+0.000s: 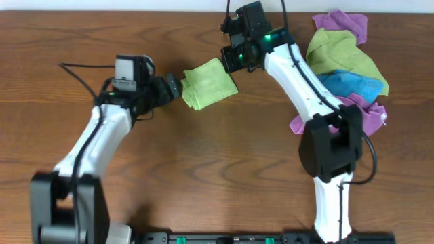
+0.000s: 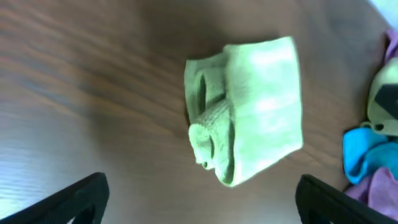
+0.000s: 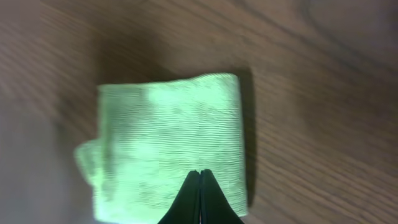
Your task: Fold the cloth
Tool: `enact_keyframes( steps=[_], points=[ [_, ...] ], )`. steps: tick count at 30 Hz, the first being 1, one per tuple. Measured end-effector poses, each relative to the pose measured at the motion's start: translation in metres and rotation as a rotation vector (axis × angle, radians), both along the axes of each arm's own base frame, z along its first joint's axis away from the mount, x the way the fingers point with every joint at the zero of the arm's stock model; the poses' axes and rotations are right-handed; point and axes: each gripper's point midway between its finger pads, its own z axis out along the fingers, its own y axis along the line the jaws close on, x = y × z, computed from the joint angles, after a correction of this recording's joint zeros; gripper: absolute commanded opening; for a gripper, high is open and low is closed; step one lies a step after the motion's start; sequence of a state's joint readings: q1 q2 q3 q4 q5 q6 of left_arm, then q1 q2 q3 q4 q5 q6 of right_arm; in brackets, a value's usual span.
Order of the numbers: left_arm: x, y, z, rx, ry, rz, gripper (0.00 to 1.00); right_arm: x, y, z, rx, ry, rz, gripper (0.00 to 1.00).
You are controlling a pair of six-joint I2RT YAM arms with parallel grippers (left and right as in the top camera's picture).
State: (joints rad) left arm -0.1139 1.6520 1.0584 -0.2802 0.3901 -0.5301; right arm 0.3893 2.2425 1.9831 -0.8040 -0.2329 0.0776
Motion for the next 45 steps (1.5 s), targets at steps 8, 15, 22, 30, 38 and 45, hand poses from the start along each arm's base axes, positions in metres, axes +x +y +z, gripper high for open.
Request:
enact_keyframes(
  steps=[8, 15, 22, 30, 38, 45],
  points=[
    [0.023, -0.02, -0.046, -0.136, 0.044, 0.009, 0.95, 0.001, -0.009, -0.051, -0.076, 0.068, -0.024, 0.01],
    [0.035, -0.026, -0.066, -0.188, 0.054, 0.037, 0.96, 0.006, -0.018, -0.066, -0.089, 0.087, -0.048, 0.01],
    [0.048, -0.035, -0.065, -0.268, 0.024, 0.042, 0.95, 0.008, -0.023, -0.078, -0.091, 0.107, -0.07, 0.01],
    [0.051, -0.047, -0.063, -0.346, 0.039, 0.036, 0.95, 0.003, -0.008, -0.099, -0.041, 0.152, -0.066, 0.01],
    [0.038, -0.078, -0.063, -0.354, 0.059, -0.031, 1.0, -0.005, 0.019, -0.096, -0.007, 0.149, -0.027, 0.01],
    [0.035, -0.071, -0.07, -0.351, 0.101, -0.008, 0.82, -0.006, 0.015, -0.097, -0.006, 0.163, -0.034, 0.01]
  ],
)
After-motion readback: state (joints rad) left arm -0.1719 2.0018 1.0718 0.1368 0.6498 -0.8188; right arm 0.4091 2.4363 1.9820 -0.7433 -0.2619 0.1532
